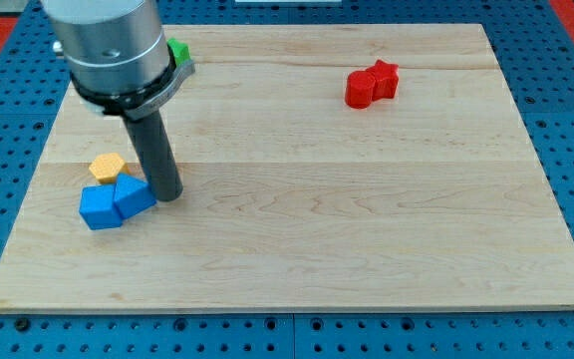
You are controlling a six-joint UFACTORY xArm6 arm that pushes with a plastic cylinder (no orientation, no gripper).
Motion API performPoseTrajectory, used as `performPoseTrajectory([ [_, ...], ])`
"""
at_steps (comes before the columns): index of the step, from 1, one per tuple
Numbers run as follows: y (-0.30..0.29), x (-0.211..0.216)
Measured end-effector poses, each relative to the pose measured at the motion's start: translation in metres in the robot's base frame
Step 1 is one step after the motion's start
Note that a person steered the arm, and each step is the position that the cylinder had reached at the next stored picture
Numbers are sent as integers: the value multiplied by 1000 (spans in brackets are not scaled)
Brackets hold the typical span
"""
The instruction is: Push the blue cube and blue triangle a bit right
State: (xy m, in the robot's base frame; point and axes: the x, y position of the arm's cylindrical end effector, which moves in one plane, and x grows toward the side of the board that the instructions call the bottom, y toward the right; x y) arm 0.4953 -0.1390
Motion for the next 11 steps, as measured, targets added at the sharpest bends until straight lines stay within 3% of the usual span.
performPoseTrajectory([
  [1, -14, 17],
  [2, 18, 19],
  [3, 32, 73],
  [4, -11, 122],
  [5, -74, 121],
  [8, -142, 51],
  [9, -146, 26],
  [11, -70, -13],
])
